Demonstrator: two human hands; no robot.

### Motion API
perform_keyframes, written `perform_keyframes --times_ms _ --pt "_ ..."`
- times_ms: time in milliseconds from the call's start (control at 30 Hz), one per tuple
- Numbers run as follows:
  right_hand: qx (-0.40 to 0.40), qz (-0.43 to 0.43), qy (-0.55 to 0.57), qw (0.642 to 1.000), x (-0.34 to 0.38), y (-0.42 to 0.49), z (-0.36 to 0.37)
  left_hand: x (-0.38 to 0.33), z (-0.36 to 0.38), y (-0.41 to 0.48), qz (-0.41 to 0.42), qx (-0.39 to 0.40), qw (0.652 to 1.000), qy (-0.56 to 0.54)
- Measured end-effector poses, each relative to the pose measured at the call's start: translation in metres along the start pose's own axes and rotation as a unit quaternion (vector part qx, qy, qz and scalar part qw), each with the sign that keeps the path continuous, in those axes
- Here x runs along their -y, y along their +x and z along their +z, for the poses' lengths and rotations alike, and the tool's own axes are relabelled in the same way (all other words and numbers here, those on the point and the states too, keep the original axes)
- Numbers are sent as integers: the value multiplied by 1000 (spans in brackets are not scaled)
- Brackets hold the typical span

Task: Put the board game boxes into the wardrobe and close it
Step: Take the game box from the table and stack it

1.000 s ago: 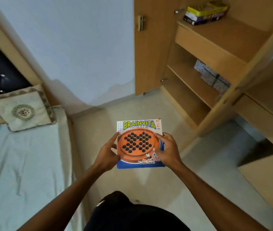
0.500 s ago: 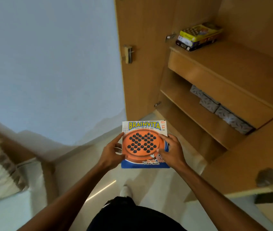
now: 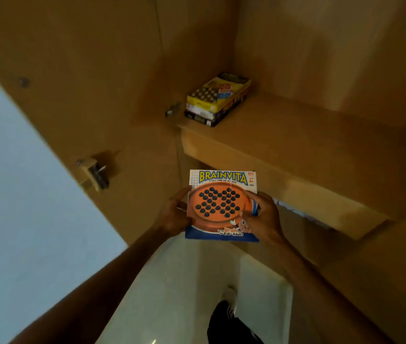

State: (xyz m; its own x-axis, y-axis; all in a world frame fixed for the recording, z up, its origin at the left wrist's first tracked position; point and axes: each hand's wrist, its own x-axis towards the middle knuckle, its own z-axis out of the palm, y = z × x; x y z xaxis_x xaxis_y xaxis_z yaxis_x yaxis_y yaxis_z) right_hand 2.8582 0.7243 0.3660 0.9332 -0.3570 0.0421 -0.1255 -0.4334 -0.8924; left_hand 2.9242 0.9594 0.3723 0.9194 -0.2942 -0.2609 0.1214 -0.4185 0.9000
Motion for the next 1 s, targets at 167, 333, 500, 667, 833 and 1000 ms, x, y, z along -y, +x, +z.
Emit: perform_keyframes --times_ms 167,333,500,667,833,1000 --pt "-12 -25 4 1000 14 139 -20 -73 -7 136 37 -16 999 20" --pt "-17 -35 16 999 23 260 -25 -125 -15 245 69 -56 994 70" --pt "-22 -41 23 999 22 362 -15 -163 -24 330 79 -95 986 116" --pt "-35 -26 5 999 26 453 -5 -205 -39 402 163 -92 972 143" --pt "-48 -12 -22 999 27 499 6 -216 -60 455 146 -39 976 158" --pt "-66 -64 -56 994 39 513 10 -196 -80 497 166 39 969 180"
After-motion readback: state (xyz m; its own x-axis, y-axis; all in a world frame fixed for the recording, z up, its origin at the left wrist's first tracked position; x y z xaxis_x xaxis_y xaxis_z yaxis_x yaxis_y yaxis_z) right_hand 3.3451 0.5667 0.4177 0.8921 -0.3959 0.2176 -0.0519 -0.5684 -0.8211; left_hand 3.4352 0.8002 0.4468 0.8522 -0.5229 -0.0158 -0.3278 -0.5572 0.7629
